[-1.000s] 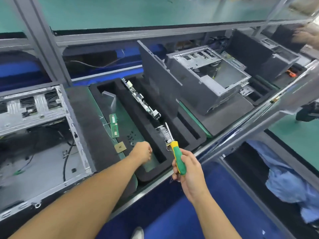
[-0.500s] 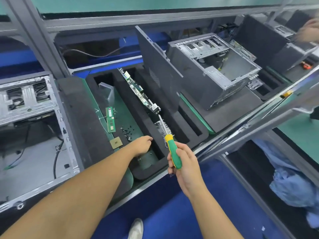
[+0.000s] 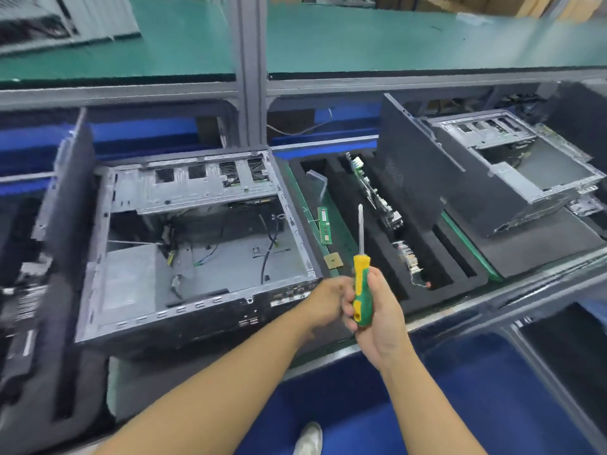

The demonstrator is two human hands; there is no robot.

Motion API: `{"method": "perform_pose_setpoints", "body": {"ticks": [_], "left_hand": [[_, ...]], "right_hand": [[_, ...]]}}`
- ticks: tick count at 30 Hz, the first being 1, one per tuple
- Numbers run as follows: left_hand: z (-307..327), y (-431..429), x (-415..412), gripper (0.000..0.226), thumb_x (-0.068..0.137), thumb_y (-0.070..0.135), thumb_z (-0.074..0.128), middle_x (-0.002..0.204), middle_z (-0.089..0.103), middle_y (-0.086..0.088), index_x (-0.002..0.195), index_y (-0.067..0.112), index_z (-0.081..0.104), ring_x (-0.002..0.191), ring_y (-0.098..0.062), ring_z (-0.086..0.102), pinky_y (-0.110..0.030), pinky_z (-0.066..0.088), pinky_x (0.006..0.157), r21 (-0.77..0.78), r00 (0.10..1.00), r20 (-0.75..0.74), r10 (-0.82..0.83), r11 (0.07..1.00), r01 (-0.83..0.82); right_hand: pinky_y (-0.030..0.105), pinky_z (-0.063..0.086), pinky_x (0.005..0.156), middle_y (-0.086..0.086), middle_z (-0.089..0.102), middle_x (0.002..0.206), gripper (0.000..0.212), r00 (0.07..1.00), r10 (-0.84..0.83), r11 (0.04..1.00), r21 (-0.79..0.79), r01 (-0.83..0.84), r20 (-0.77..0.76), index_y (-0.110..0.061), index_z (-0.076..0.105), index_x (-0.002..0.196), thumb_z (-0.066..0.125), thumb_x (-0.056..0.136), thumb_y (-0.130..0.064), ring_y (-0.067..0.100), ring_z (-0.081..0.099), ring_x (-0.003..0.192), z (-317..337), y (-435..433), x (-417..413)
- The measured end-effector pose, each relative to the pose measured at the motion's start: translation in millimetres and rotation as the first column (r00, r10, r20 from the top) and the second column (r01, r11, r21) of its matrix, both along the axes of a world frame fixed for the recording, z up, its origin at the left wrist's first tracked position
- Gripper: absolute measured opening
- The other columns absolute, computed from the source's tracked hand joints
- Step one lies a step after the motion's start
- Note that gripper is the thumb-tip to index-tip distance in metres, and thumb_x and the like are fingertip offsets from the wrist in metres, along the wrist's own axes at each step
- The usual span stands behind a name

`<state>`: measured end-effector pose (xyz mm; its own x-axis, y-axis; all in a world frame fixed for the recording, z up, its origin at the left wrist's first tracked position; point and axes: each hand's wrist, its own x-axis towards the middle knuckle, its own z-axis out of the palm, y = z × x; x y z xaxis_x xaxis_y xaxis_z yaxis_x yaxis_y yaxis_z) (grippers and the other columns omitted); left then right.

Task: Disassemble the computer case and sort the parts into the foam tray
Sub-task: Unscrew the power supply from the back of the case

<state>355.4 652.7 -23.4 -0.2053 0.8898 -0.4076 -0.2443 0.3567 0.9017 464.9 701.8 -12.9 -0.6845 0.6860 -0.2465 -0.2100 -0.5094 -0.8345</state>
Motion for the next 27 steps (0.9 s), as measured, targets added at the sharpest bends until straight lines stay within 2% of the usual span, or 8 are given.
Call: {"method": "perform_pose_setpoints", "body": {"ticks": [3, 7, 12, 19, 21, 23, 25, 27], "left_hand": [[12, -53, -5, 0.041, 0.082, -0.002, 0.036, 0.059, 0.061, 0.001, 0.065, 0.022, 0.064, 0.058, -0.010, 0.058, -0.026, 0.058, 0.070, 0.002, 0.982, 0.103, -0.158, 0.987, 0.159], [17, -122, -21, 0.028, 0.090, -0.005, 0.042, 0.093, 0.067, -0.016, 0.100, 0.008, 0.064, 0.088, -0.022, 0.064, -0.044, 0.050, 0.101, -0.006, 0.966, 0.017, -0.259, 0.966, 0.260], [29, -194, -77, 0.029, 0.091, 0.000, 0.047, 0.104, 0.071, -0.004, 0.109, 0.013, 0.066, 0.093, -0.013, 0.068, -0.034, 0.055, 0.092, -0.102, 0.767, -0.507, -0.393, 0.911, 0.399], [26, -280, -135, 0.032, 0.089, 0.003, 0.046, 0.086, 0.068, 0.014, 0.096, 0.026, 0.067, 0.072, 0.002, 0.065, -0.014, 0.048, 0.071, -0.083, 0.478, -0.849, -0.224, 0.951, 0.298], [2, -298, -134, 0.028, 0.091, 0.008, 0.048, 0.086, 0.068, 0.015, 0.096, 0.027, 0.068, 0.078, -0.002, 0.064, -0.018, 0.046, 0.074, -0.184, 0.474, -0.832, -0.288, 0.949, 0.255], [-29, -311, -126, 0.020, 0.095, 0.012, 0.050, 0.091, 0.071, 0.009, 0.102, 0.020, 0.068, 0.086, -0.012, 0.067, -0.025, 0.051, 0.077, -0.276, 0.659, -0.703, -0.268, 0.957, 0.095], [-52, -317, -109, 0.018, 0.099, 0.014, 0.055, 0.102, 0.074, -0.006, 0.112, 0.008, 0.066, 0.086, -0.019, 0.070, -0.030, 0.057, 0.072, -0.320, 0.958, -0.284, 0.049, 0.937, -0.142], [-64, -316, -92, 0.021, 0.099, 0.017, 0.061, 0.108, 0.074, -0.012, 0.113, 0.004, 0.065, 0.088, -0.021, 0.070, -0.028, 0.058, 0.069, -0.351, 0.939, 0.062, 0.340, 0.888, -0.298]], "right_hand": [[0.021, 0.031, 0.038, 0.003, 0.051, 0.069, 0.034, 0.998, 0.011, 0.999, -0.037, -0.014, -0.067, -0.016, 0.067, 0.111, 0.052, 0.098, -0.043, 0.012, 0.042, 0.044, -1, -42, -9], [0.020, 0.031, 0.034, 0.002, 0.048, 0.069, 0.035, 0.991, 0.030, 0.998, -0.054, -0.038, -0.130, -0.016, 0.065, 0.114, 0.053, 0.097, -0.043, 0.011, 0.041, 0.045, -4, -101, -18], [0.022, 0.031, 0.039, 0.005, 0.051, 0.071, 0.028, 0.996, 0.037, 0.997, -0.070, -0.043, -0.083, -0.017, 0.061, 0.113, 0.050, 0.096, -0.037, 0.015, 0.043, 0.048, -16, -180, -27], [0.029, 0.040, 0.046, 0.010, 0.059, 0.079, 0.019, 0.991, 0.019, 0.999, -0.052, -0.012, 0.130, -0.018, 0.063, 0.111, 0.047, 0.101, -0.021, 0.020, 0.051, 0.058, -57, -261, -35], [0.031, 0.042, 0.047, 0.010, 0.060, 0.080, 0.018, 0.974, 0.027, 1.000, -0.017, -0.024, 0.224, -0.020, 0.063, 0.110, 0.046, 0.105, -0.018, 0.021, 0.055, 0.061, -70, -273, -38], [0.030, 0.041, 0.046, 0.010, 0.062, 0.080, 0.016, 0.932, 0.039, 0.998, 0.033, -0.055, 0.360, -0.020, 0.061, 0.111, 0.047, 0.105, -0.019, 0.019, 0.055, 0.060, -82, -281, -41], [0.028, 0.037, 0.044, 0.007, 0.062, 0.077, 0.014, 0.865, 0.044, 0.994, 0.064, -0.088, 0.499, -0.021, 0.061, 0.108, 0.048, 0.103, -0.023, 0.017, 0.052, 0.056, -93, -287, -43], [0.026, 0.034, 0.041, 0.004, 0.060, 0.072, 0.013, 0.814, 0.055, 0.991, 0.070, -0.117, 0.579, -0.023, 0.062, 0.102, 0.052, 0.101, -0.031, 0.015, 0.049, 0.052, -100, -293, -46]]}}
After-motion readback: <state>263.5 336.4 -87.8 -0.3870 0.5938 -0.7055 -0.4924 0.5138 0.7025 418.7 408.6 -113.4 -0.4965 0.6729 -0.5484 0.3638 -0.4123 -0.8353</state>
